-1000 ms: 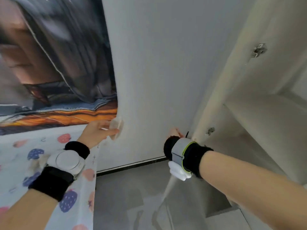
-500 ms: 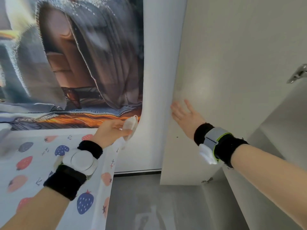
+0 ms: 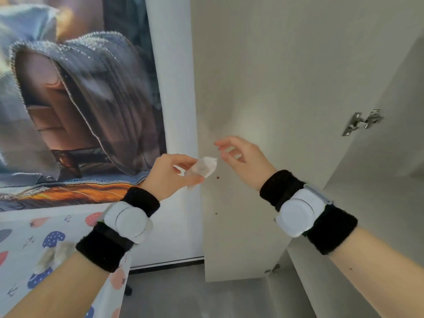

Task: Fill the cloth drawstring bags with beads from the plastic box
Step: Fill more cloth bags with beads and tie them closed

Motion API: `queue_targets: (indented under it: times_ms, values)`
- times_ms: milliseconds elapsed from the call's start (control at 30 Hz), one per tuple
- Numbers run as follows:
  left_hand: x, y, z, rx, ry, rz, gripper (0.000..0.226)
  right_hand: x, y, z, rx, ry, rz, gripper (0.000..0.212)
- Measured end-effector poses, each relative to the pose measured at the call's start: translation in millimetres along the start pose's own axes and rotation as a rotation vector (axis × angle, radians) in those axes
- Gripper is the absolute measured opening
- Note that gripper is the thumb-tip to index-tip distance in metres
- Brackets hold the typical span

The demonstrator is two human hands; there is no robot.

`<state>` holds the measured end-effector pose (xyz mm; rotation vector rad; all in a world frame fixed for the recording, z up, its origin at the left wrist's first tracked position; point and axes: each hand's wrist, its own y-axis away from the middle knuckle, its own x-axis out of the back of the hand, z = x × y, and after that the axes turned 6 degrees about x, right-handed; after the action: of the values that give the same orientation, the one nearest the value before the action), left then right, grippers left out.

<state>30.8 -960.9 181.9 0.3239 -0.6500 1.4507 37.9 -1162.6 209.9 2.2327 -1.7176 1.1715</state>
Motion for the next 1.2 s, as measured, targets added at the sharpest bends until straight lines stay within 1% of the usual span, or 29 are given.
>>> queue_targets:
  times_ms: [67, 167, 233, 300, 367, 433, 500, 567, 633, 667, 700, 767, 900, 1000, 1033, 1100, 1200]
  values:
    - [-8.8, -3.5, 30.2, -0.053, 0.021, 0.012, 0.026, 20.4, 6.5, -0.6, -0.029, -0.083, -0.03, 0.022]
    - [-19.2, -9.9, 61.8, -0.128, 0.059, 0.026, 0.026, 40.4, 14.6, -0.1, -0.054, -0.209, 0.001, 0.022]
    - [-32.1, -21.9, 88.7, -0.179, 0.076, 0.005, 0.026, 62.7, 18.1, 0.2, -0.05, -0.294, 0.065, 0.023]
    - [-47.8, -38.1, 118.2, -0.197, 0.129, 0.013, 0.031, 90.9, 20.2, -0.4, -0.038, -0.337, 0.189, 0.023]
    - [-59.2, -50.8, 152.4, -0.229, 0.221, 0.046, 0.042, 122.7, 22.6, -7.7, -0.019, -0.323, 0.322, 0.021]
    - [-64.7, -64.4, 183.4, -0.333, 0.291, 0.084, 0.051, 158.1, 25.2, -21.8, 0.013, -0.276, 0.442, 0.019]
    - [-63.9, -76.5, 210.4, -0.447, 0.314, 0.087, 0.053, 194.1, 29.1, -37.4, 0.043, -0.205, 0.552, 0.018]
    - [-63.0, -93.4, 234.7, -0.556, 0.368, 0.04, 0.05, 234.6, 36.0, -55.9, 0.097, -0.109, 0.696, 0.017]
    - [-64.3, -102.5, 237.5, -0.573, 0.411, 0.0, 0.039, 255.1, 40.5, -63.5, 0.124, -0.062, 0.75, 0.018]
    - [-69.3, -112.5, 248.9, -0.588, 0.455, -0.032, 0.032, 272.3, 41.9, -67.2, 0.135, -0.003, 0.787, 0.019]
    - [-72.8, -113.4, 245.5, -0.577, 0.462, -0.043, 0.029, 275.9, 44.1, -66.8, 0.115, 0.035, 0.795, 0.021]
    - [-87.0, -134.5, 257.3, -0.591, 0.492, -0.123, 0.029, 298.3, 44.1, -66.5, 0.042, 0.154, 0.847, 0.022]
    - [-117.4, -172.6, 308.0, -0.685, 0.491, -0.333, 0.029, 349.4, 40.4, -72.5, -0.128, 0.193, 0.943, 0.02]
    - [-141.3, -187.1, 351.6, -0.77, 0.51, -0.423, 0.025, 384.6, 33.4, -73.4, -0.263, 0.322, 0.964, 0.022]
    - [-150.8, -190.6, 364.6, -0.789, 0.514, -0.441, 0.023, 396.8, 31.0, -70.8, -0.305, 0.397, 0.962, 0.021]
    - [-173.2, -196.8, 381.8, -0.795, 0.448, -0.47, 0.023, 418.4, 27.5, -63.6, -0.409, 0.553, 0.906, 0.019]
    - [-202.2, -205.2, 389.4, -0.778, 0.214, -0.54, 0.017, 446.8, 19.9, -49.7, -0.568, 0.746, 0.763, 0.019]
